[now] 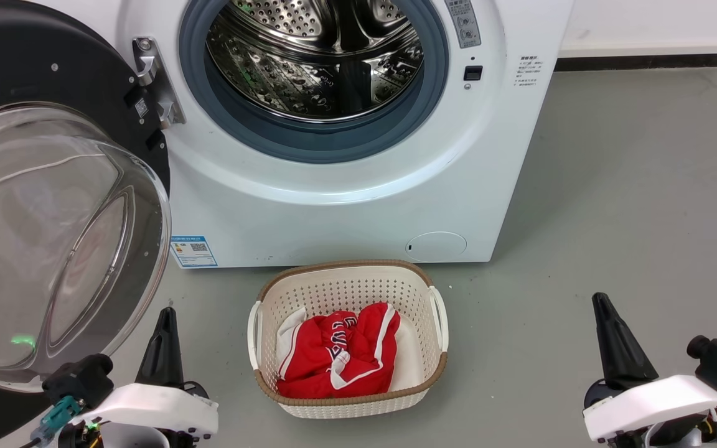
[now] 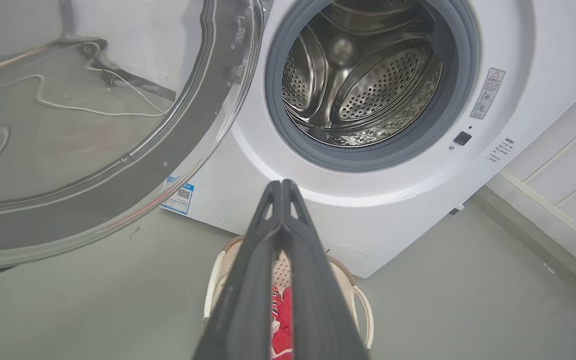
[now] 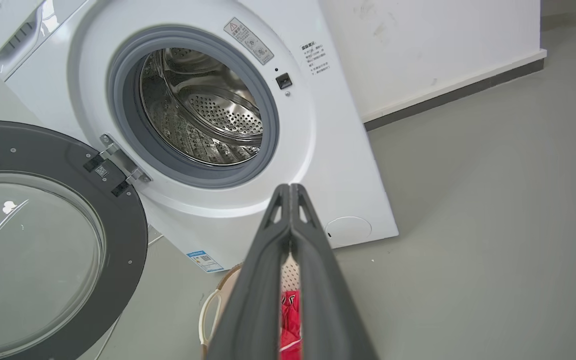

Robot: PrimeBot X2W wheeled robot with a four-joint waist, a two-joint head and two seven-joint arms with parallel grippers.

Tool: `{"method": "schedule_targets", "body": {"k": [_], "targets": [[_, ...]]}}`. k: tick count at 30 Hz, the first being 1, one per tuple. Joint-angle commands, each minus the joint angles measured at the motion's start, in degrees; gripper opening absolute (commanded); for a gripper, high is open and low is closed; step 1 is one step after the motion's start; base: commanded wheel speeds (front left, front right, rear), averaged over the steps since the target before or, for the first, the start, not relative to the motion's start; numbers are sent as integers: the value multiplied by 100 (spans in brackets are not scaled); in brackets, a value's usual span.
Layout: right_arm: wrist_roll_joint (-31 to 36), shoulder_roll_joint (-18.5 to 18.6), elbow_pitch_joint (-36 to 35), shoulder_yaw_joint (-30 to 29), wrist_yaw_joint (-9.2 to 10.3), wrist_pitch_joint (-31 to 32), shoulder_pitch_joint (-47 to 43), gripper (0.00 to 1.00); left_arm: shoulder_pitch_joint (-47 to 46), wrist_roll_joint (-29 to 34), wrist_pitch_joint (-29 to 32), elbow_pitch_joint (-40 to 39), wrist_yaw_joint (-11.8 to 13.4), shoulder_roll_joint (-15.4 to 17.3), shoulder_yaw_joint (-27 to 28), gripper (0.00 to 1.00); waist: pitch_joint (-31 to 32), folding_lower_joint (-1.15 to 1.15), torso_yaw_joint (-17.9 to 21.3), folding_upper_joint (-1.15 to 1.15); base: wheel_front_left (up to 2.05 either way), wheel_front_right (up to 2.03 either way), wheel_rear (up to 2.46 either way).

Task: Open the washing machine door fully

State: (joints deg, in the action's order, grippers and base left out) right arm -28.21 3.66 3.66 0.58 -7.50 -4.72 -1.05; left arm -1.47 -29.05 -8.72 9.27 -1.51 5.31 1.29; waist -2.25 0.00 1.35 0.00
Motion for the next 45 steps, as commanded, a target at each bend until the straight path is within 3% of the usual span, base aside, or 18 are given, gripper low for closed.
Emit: {"method": "schedule_targets", "body": {"k": [1, 23, 45], "targets": [[-238, 53, -48, -14, -1, 19, 217, 0, -167, -205, 36, -61, -28, 19, 44, 0, 2, 0, -1, 0, 0, 0, 0], [-2202, 114, 265, -92, 0, 244, 372, 0, -276, -2041, 479, 93, -205, -60, 189, 0, 45, 0, -29, 0, 0, 0, 0], [-3670, 130, 508, -193, 0, 452, 499, 0, -355, -3445, 827, 219, -338, -121, 303, 0, 86, 0, -56, 0, 0, 0, 0]]}}
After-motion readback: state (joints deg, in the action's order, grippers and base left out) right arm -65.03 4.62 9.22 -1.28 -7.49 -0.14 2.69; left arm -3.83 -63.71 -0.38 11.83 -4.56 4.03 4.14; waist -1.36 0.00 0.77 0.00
